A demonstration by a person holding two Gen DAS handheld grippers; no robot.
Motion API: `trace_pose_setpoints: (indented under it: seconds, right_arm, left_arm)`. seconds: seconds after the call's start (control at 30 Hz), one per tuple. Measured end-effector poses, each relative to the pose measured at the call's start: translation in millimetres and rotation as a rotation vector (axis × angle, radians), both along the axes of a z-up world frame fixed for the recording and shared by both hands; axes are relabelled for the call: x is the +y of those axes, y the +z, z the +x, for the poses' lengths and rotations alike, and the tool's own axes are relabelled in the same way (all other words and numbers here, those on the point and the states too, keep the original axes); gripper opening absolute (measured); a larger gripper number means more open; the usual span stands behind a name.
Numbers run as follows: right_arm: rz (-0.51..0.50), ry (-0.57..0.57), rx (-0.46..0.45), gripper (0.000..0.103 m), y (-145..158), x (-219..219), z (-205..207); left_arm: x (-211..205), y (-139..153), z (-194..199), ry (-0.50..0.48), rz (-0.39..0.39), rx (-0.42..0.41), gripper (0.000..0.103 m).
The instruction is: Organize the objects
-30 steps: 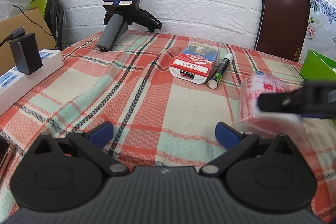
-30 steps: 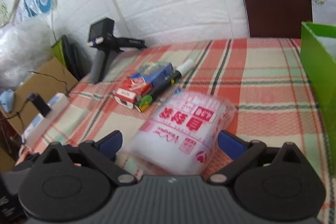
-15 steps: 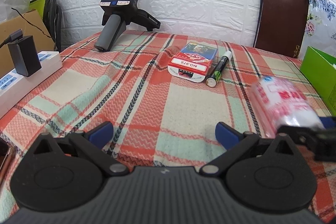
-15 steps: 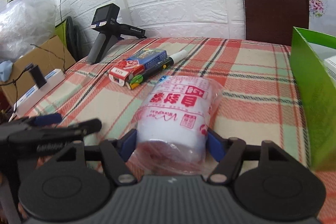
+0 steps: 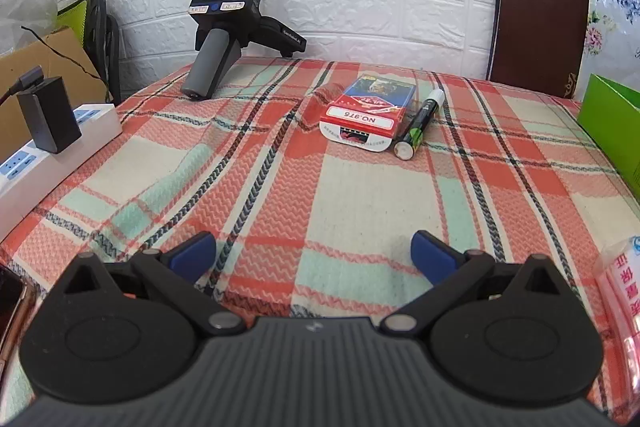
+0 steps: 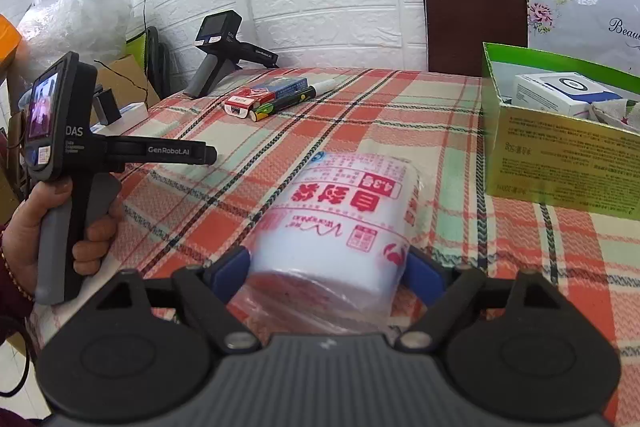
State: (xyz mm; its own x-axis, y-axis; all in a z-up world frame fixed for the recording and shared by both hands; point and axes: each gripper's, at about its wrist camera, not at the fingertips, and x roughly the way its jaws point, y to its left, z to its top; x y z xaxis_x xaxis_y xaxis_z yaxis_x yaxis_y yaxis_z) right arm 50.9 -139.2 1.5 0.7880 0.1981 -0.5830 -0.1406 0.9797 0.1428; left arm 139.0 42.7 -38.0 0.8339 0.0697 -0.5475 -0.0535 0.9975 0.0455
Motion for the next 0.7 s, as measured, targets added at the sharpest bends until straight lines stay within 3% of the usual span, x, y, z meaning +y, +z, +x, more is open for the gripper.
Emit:
trace_pose_setpoints:
  seconds: [0.03, 0.13, 0.33, 0.7]
  right_arm:
    - [0.004, 0.003, 0.001, 0.095, 0, 0, -1]
    - [0.017, 0.025, 0.006, 0.098, -2, -3, -7]
    - [0.004, 0.046, 0.003, 0.099, -3, -10, -19]
    - [0.089, 0.033, -0.016, 0.1, -4, -32, -30]
  left_arm:
    - [0, 0, -1, 0.002, 0.001, 0.0, 0.103]
    - [-1, 0, 0, 0.002, 0.005, 0.001, 0.103]
    - [-2, 0, -1, 0.01, 0.02, 0.005, 0.103]
    - [-7, 1, -3, 0.028, 0.05, 0.007, 0.103]
